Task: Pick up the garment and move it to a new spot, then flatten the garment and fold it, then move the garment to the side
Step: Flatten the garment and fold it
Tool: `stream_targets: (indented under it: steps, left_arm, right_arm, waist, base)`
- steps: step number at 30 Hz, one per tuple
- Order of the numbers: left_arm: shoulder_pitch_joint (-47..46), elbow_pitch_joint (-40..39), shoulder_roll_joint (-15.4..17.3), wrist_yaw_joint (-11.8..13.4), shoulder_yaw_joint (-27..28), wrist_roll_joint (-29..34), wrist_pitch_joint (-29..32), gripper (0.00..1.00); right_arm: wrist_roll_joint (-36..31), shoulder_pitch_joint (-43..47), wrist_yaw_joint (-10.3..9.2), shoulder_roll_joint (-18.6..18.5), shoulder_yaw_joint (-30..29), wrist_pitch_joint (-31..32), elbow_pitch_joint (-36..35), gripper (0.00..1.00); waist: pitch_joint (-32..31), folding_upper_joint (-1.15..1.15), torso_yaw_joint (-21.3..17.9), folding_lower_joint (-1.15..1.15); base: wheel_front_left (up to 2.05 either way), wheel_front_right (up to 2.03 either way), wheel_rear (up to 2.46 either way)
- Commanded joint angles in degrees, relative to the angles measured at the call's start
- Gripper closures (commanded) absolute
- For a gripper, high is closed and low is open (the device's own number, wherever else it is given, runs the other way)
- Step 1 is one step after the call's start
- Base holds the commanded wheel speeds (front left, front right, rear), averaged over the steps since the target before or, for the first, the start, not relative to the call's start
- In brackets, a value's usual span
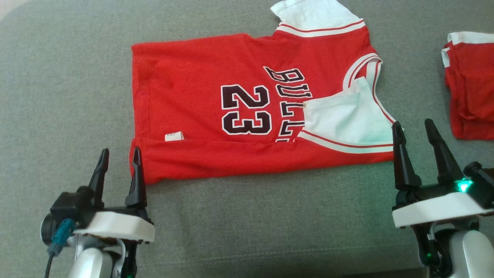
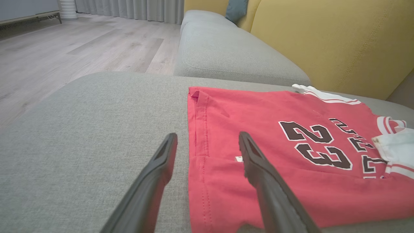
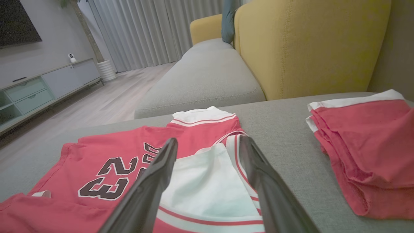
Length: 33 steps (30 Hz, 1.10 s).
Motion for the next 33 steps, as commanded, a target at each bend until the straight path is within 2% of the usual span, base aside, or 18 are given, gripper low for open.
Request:
stream_targets:
  steps: [1,8,12,19,31,32,33]
  left_arm:
    - [-0.8,-1.4,0.4,0.3,1.7,0.2,-0.6,0.00]
    - [-1.3,0.2,0.5,-0.1,0.9,-0.1,0.0,0.00]
    - [-2.5,2.9,0.5,-1.3,0.1,-1.3,2.3,0.00]
    - [-5.6,9.7,0.1,-3.3,-0.4,-4.4,5.9,0.00]
    - [-9.8,16.0,0.1,-6.9,-1.6,-7.8,9.3,0.00]
    - [-9.9,16.2,0.3,-7.3,-2.0,-7.9,9.8,0.26]
    - [-10.0,16.2,0.5,-7.5,-2.4,-7.9,10.0,0.77]
  right_arm:
    - [-0.4,0.2,0.22,-0.4,1.2,0.3,-2.4,0.00]
    - [-0.5,0.4,0.22,-0.4,0.9,1.3,-2.2,0.00]
    - [-0.9,0.1,0.22,-1.0,0.1,2.3,-0.4,0.00]
    - [-2.3,-2.7,0.22,-3.6,-1.6,4.1,8.3,0.00]
    - [-0.4,-8.0,0.22,-4.0,-0.8,8.9,17.5,0.00]
    - [0.5,-8.2,0.22,-3.9,-0.5,9.4,17.7,0.08]
    - [1.2,-8.3,0.22,-3.9,-0.3,9.5,17.7,0.58]
  waist:
    - [-0.2,0.00,0.1,0.00]
    - [-0.2,0.00,0.3,0.00]
    - [0.8,0.00,0.5,0.00]
    - [4.1,0.00,1.0,0.00]
    - [6.5,0.00,1.8,0.00]
    - [6.6,0.00,1.8,0.00]
    - [6.6,0.00,1.8,0.00]
  base:
    - [0.00,0.00,0.00]
    - [0.00,0.00,0.00]
    - [0.00,0.00,0.00]
    - [0.00,0.00,0.00]
    - [0.00,0.00,0.00]
    - [0.00,0.00,0.00]
    - [0.00,0.00,0.00]
